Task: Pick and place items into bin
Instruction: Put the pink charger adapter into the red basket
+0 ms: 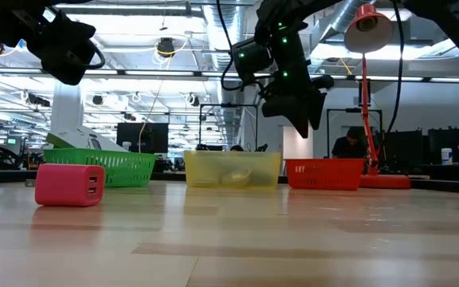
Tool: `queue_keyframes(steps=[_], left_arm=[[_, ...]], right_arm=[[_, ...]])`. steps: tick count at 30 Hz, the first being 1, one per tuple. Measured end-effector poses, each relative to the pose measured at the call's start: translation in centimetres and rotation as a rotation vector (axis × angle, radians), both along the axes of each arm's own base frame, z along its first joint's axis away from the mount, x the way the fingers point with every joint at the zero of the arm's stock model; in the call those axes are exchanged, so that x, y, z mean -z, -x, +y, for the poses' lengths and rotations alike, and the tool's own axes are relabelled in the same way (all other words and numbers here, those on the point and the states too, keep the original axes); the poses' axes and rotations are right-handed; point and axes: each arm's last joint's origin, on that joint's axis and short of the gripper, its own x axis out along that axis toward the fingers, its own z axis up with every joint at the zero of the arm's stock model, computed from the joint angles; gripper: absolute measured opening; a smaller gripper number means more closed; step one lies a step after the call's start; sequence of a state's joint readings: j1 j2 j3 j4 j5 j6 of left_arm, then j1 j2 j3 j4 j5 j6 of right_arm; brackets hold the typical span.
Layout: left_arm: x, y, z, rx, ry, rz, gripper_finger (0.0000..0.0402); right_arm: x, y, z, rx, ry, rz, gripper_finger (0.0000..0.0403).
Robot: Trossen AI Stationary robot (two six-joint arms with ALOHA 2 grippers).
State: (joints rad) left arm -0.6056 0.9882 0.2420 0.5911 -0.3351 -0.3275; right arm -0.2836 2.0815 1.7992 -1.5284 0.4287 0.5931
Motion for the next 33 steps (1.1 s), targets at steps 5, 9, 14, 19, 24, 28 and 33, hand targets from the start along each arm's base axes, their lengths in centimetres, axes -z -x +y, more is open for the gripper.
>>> queue_keyframes(steps=[5,9,14,19,24,28,33], left_arm=[[0.0,0.0,0.0,-0.003,0.016,0.005,0.0172],[0.0,0.0,0.0,-0.004,0.023,0.007,0.0172],[0.1,0.0,0.0,-0.006,0.021,0.013,0.0172],[0.2,0.0,0.0,-0.016,0.071,0.037,0.0172],[0.2,0.0,0.1,-0.033,0.116,0.047,0.0172],[0.2,0.0,0.2,-0.097,0.157,0.051,0.0172],[-0.1,-0.3,0.5,-0.151,0.212,0.052,0.0172]], right_arm=[[-0.2,0.1,0.9,-0.044,0.047,0.063,0.0211],[-0.3,-0.3,2.9,-0.181,0.03,0.095,0.0206],[-0.4,-1.1,7.1,-0.411,-0.007,0.142,0.0188],[-0.4,-1.3,12.5,-0.647,-0.032,0.189,0.0166],[-1.3,-0.6,16.9,-0.794,-0.025,0.178,0.0151],[-3.8,0.9,19.0,-0.84,0.0,0.095,0.0141],[-9.2,4.2,19.7,-0.845,0.064,-0.104,0.0129]])
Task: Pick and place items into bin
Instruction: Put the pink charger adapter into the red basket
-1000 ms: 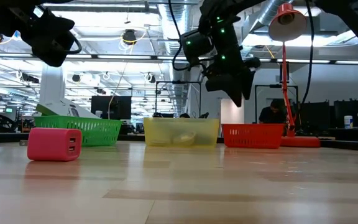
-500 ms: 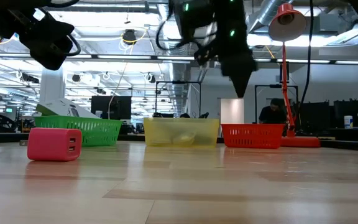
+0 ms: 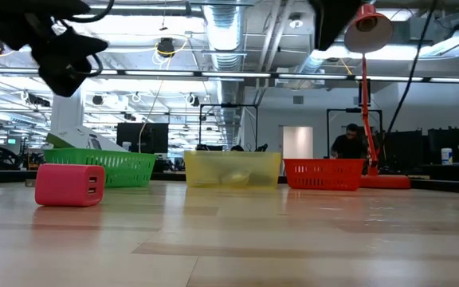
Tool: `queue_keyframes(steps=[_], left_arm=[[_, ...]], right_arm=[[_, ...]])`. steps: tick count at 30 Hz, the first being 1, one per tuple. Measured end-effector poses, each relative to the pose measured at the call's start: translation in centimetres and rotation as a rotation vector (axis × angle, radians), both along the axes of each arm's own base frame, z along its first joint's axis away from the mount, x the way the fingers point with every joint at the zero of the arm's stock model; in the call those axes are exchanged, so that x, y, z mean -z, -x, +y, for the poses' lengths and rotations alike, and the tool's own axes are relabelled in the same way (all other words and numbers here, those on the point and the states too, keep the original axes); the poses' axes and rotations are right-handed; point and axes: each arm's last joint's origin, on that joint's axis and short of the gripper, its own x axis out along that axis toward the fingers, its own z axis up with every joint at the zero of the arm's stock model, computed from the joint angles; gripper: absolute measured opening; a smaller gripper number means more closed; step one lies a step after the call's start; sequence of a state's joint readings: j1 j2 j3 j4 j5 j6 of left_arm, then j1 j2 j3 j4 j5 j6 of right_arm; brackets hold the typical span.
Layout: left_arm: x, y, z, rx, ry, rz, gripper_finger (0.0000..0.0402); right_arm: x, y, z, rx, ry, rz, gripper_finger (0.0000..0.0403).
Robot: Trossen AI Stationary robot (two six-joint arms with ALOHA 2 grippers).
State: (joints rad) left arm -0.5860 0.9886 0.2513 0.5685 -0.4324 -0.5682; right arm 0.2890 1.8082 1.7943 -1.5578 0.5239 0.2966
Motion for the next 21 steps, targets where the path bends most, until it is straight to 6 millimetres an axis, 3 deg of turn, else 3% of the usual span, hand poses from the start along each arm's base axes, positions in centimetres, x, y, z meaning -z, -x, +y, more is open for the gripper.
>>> queue_keyframes(steps=[4,8,14,17,21], left_arm=[[-1.2,-0.9,0.1,-0.024,-0.02,-0.014,0.0172],[-2.9,-2.8,-0.6,-0.01,-0.119,0.094,0.0172],[-4.7,-6.0,-2.4,0.031,-0.316,0.572,0.0172],[-5.5,-7.3,-3.3,0.076,-0.396,0.799,0.0172],[-6.5,-9.0,-4.4,0.114,-0.478,0.978,0.0172]], right_arm=[[-4.2,3.1,0.1,-0.024,0.018,-0.217,0.0122],[-6.2,6.5,-0.4,-0.059,-0.006,-0.38,0.0122],[-5.1,11.0,-1.7,-0.058,-0.052,-0.496,0.0122],[-4.1,12.4,-2.2,-0.023,-0.082,-0.543,0.0123],[-3.0,13.5,-2.6,0.018,-0.105,-0.565,0.0123]])
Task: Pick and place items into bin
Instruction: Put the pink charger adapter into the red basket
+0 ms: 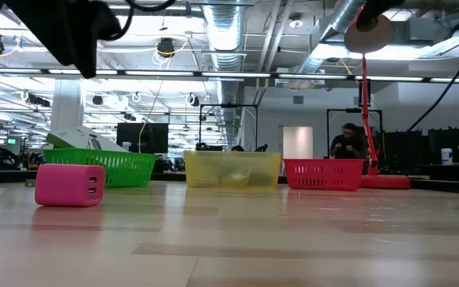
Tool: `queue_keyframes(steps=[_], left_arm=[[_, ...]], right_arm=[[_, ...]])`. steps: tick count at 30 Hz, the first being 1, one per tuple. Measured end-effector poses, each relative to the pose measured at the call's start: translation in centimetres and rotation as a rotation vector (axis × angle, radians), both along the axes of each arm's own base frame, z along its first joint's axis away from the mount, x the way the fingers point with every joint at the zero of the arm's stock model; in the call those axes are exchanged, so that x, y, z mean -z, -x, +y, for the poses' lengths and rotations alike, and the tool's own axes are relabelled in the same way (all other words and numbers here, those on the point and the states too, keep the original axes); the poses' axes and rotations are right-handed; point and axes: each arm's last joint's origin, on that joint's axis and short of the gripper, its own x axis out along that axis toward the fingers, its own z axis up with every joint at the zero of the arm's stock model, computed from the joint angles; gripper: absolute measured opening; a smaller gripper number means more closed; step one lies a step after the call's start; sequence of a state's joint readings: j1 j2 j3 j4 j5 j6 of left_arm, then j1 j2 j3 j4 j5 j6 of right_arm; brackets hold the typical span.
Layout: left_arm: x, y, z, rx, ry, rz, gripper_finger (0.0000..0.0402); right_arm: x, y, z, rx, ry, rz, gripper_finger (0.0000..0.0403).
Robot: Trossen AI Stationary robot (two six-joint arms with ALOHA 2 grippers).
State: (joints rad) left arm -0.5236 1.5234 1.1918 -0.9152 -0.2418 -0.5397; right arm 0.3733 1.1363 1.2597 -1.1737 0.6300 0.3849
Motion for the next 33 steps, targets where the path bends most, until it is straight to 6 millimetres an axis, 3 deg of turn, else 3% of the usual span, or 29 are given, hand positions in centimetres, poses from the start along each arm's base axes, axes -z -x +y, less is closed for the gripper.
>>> queue_keyframes(steps=[6,15,21,33], left_arm=[[-0.3,-2.4,-1.3,0.094,-0.06,0.094,0.0172],[2.2,-4.4,-0.7,0.126,-0.089,0.196,0.0172],[3.0,-4.7,0.0,0.114,-0.046,0.215,0.0178],[3.0,-4.9,-0.1,0.077,-0.017,0.183,0.0245]], right_arm=[[0.9,0.1,0.0,0.013,-0.003,0.012,0.0123],[2.2,-1.0,0.4,0.008,0.032,0.078,0.0123],[2.6,-1.4,0.6,0.008,0.04,0.095,0.0127],[2.5,-1.4,0.5,0.009,0.039,0.092,0.0129]])
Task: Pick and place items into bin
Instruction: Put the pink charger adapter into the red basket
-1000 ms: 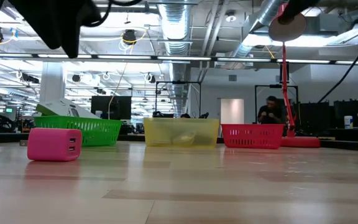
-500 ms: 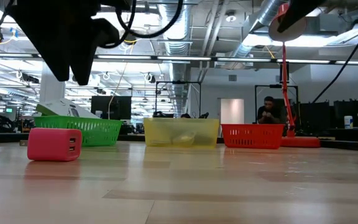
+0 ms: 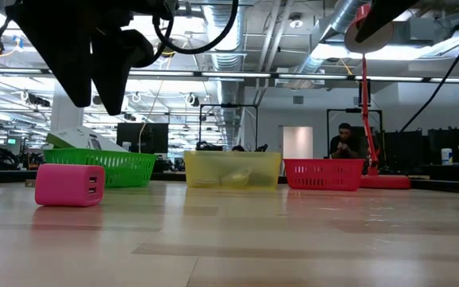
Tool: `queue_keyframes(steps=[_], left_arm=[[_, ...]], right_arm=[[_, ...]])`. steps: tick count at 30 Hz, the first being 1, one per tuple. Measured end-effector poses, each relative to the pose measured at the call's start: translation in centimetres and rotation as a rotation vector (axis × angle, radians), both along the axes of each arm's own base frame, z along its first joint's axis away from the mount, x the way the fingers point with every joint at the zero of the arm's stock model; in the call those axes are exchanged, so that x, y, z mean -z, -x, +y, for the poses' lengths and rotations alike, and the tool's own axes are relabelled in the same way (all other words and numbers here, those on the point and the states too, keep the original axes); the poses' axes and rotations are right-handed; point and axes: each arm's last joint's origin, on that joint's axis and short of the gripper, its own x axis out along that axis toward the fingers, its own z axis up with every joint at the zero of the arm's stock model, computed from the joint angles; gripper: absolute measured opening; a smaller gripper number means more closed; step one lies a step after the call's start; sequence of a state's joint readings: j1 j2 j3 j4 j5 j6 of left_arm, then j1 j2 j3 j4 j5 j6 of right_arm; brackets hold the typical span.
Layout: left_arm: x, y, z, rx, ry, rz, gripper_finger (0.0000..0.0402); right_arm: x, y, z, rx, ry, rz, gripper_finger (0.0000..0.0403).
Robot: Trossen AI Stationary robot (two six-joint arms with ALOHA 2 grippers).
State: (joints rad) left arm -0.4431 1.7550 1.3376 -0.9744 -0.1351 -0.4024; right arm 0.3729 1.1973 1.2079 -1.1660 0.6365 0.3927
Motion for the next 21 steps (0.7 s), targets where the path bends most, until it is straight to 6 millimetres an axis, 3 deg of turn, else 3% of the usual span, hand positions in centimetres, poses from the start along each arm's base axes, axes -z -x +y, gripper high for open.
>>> queue_keyframes(steps=[6,16,21], left_arm=[[0.3,-0.1,-0.2,0.001,0.016,0.013,0.0243],[3.1,-0.9,-0.8,0.037,0.026,0.108,0.0243],[3.1,-1.0,-0.9,0.048,0.034,0.099,0.0242]], right_arm=[[0.0,0.0,0.0,0.0,0.0,0.0,0.0128],[0.0,0.0,0.0,-0.002,-0.008,-0.004,0.0128],[0.0,-0.1,0.1,-0.003,-0.01,-0.009,0.0129]])
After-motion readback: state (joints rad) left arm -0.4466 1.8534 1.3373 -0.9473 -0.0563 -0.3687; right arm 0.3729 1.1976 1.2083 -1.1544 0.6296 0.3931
